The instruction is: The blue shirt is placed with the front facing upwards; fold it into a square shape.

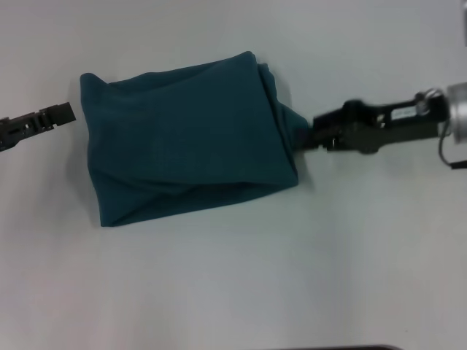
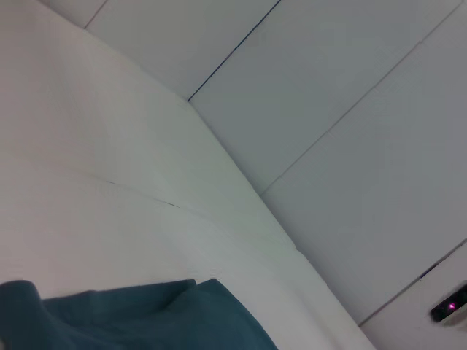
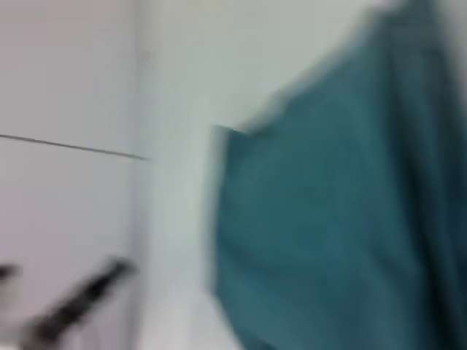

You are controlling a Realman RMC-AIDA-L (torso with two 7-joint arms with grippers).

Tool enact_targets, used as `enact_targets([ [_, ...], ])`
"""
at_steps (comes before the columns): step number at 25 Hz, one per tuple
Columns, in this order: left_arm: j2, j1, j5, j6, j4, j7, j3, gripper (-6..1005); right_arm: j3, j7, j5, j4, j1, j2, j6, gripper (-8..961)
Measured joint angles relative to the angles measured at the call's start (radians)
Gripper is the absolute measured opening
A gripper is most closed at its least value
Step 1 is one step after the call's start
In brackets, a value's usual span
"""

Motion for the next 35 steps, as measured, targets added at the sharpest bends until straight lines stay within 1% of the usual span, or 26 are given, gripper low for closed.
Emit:
enact_targets([
  [3, 0.004, -0.001, 0.002, 0.002, -0.004, -0.030, 0.004, 581, 0.055, -0.152, 0.133, -0.039, -0.046, -0.001, -0.074, 251],
  [5, 0.006, -0.001, 0.003, 0.005, -0.005, -0.057, 0.006, 581, 0.075, -0.266, 0.207, -0.050, -0.072, -0.006, -0.105, 286],
  [10, 0.008, -0.011, 0.002, 0.024, -0.002, -0.154, 0.010, 581, 0.081, -0.461, 0.260, -0.061, -0.088, -0.031, -0.151, 402],
  [12, 0.003, -0.014, 0.000, 0.026, 0.002, -0.216, 0.008, 581, 0.082, -0.514, 0.261, -0.076, -0.087, -0.035, -0.162, 448],
  [15, -0.010, -0.014, 0.001, 0.019, 0.004, -0.327, 0.004, 582, 0.081, -0.614, 0.259, -0.130, -0.093, -0.033, -0.184, 518],
  [17, -0.022, -0.010, 0.004, 0.014, 0.009, -0.391, 0.004, 582, 0.077, -0.656, 0.254, -0.167, -0.104, -0.029, -0.186, 615],
  [20, -0.045, 0.000, 0.012, -0.021, 0.027, -0.485, 0.007, 582, 0.079, -0.664, 0.252, -0.182, -0.115, -0.033, -0.171, 760],
  [23, -0.066, 0.006, 0.036, -0.077, 0.031, -0.533, 0.014, 582, 0.090, -0.646, 0.252, -0.180, -0.122, -0.039, -0.164, 815],
  [25, -0.075, 0.005, 0.067, -0.098, 0.032, -0.544, 0.014, 582, 0.093, -0.638, 0.253, -0.179, -0.125, -0.038, -0.167, 852],
  [26, -0.075, 0.005, 0.067, -0.098, 0.032, -0.544, 0.014, 582, 0.093, -0.634, 0.253, -0.179, -0.126, -0.038, -0.169, 870],
  [27, -0.076, 0.001, 0.105, -0.117, 0.032, -0.547, 0.014, 582, 0.092, -0.631, 0.253, -0.179, -0.126, -0.037, -0.170, 870],
  [28, -0.074, 0.000, 0.112, -0.122, 0.032, -0.548, 0.013, 582, 0.091, -0.624, 0.253, -0.180, -0.126, -0.037, -0.171, 870],
  [35, -0.064, 0.011, 0.124, -0.206, 0.031, -0.554, 0.001, 582, 0.093, -0.611, 0.259, -0.178, -0.126, -0.035, -0.170, 871],
])
